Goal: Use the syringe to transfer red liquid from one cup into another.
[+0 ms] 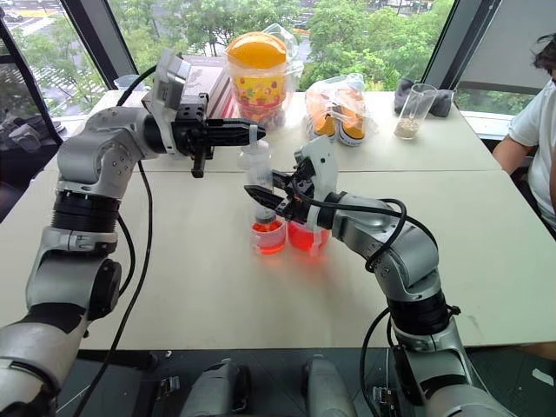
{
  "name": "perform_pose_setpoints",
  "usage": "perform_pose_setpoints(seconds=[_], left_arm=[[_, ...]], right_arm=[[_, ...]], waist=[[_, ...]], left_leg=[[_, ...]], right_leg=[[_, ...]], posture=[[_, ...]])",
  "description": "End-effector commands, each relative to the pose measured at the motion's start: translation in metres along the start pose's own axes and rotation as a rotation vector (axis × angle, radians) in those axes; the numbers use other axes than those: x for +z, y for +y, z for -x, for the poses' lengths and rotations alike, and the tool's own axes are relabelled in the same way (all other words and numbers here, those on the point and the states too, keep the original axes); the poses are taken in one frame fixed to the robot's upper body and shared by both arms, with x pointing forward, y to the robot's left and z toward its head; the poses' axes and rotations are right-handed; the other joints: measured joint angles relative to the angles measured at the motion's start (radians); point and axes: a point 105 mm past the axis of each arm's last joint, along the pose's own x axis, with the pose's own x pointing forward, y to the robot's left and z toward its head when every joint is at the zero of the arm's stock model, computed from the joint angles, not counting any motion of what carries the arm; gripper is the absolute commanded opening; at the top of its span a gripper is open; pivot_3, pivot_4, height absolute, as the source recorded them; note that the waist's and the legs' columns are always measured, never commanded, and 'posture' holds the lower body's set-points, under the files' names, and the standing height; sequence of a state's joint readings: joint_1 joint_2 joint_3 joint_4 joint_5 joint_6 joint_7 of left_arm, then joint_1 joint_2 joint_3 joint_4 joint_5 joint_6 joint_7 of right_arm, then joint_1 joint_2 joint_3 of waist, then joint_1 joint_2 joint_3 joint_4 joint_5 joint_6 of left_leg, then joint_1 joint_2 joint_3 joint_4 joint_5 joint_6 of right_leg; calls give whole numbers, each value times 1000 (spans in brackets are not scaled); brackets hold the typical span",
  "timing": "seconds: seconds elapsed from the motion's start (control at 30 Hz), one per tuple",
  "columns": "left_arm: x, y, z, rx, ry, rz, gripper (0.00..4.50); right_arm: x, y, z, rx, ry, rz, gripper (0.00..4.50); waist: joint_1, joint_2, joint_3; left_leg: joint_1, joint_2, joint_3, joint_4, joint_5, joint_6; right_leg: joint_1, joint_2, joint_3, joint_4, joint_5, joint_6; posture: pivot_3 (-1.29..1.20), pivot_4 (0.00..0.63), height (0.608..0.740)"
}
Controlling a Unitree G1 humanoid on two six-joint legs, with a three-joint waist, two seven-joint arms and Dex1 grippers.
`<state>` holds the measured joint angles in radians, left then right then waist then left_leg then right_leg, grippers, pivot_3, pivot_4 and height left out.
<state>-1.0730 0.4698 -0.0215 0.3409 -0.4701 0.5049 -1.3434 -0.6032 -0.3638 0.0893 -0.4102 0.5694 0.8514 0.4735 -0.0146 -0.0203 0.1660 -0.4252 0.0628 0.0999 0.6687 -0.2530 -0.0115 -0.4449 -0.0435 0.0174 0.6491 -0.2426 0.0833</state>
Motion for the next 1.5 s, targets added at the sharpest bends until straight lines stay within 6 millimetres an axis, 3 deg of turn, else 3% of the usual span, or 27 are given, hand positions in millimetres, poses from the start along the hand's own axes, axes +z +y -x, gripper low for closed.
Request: perform_pose_setpoints(seconds=[0.03,0.17,0.3,0.4,0.63,0.73,0.87,1.0,1.13,1.23,1.33,1.43,1.5], left_arm=[[-28,-11,-9,-54,67,59,12],[-31,-8,-7,-23,82,49,12],[-19,1,1,37,64,41,12],[-3,9,16,85,38,53,1027],[14,22,51,196,13,60,4474],[8,20,68,220,52,64,4474],[-3,12,72,216,71,83,4474],[-12,6,69,211,67,105,4474],[-20,2,62,204,50,129,4474],[-24,-3,53,168,41,143,4474],[-28,-5,46,152,51,130,4474],[-29,-9,43,126,41,143,4474],[-29,-11,42,116,37,143,4474]], right_arm=[[58,-5,11,-39,-200,114,1380],[61,-6,12,-43,-206,114,1380],[52,-7,11,-45,-186,94,1380],[38,-7,8,-39,-158,64,1380],[21,-9,4,-42,-126,25,1380],[21,-10,5,-43,-121,26,1380],[33,-11,6,-43,-136,32,1380],[70,-17,14,-74,-205,28,1380],[112,-42,31,-191,-228,4,1380],[125,-89,54,-428,-115,-56,1380],[118,-122,77,-609,48,-104,1380],[88,-143,96,-714,283,-221,1380],[68,-147,101,-725,423,-273,1380]], waist=[[-1,0,0],[-1,0,0],[0,0,0],[-3,0,0],[-3,0,0],[-3,0,0],[-2,0,0],[-2,0,0],[2,0,0],[2,0,0],[3,0,0],[-2,0,0],[-8,0,0]], left_leg=[[0,0,0,0,0,0],[0,0,0,0,0,0],[0,0,0,0,0,0],[0,0,0,0,0,0],[0,0,0,0,0,0],[0,0,0,0,0,0],[0,0,0,-1,0,0],[0,1,1,0,0,0],[0,0,1,0,0,0],[0,0,1,0,0,0],[-1,0,1,0,0,0],[-1,0,2,-2,0,0],[0,0,3,-2,0,1]], right_leg=[[0,0,0,0,0,0],[0,0,0,0,0,0],[0,0,0,0,0,0],[0,0,0,0,0,0],[0,0,0,0,0,0],[0,0,0,-1,0,0],[0,0,0,0,0,0],[0,0,0,0,0,0],[0,-1,0,0,0,0],[0,-1,-1,0,0,0],[0,-2,-1,-1,0,-1],[-1,-2,0,-2,0,-1],[-1,-2,1,-2,0,-1]], posture=[[0,150,740],[0,150,740],[0,150,740],[0,150,740],[0,150,740],[0,150,740],[0,150,740],[0,150,740],[0,150,740],[0,150,740],[0,150,740],[0,150,740],[0,150,740]])
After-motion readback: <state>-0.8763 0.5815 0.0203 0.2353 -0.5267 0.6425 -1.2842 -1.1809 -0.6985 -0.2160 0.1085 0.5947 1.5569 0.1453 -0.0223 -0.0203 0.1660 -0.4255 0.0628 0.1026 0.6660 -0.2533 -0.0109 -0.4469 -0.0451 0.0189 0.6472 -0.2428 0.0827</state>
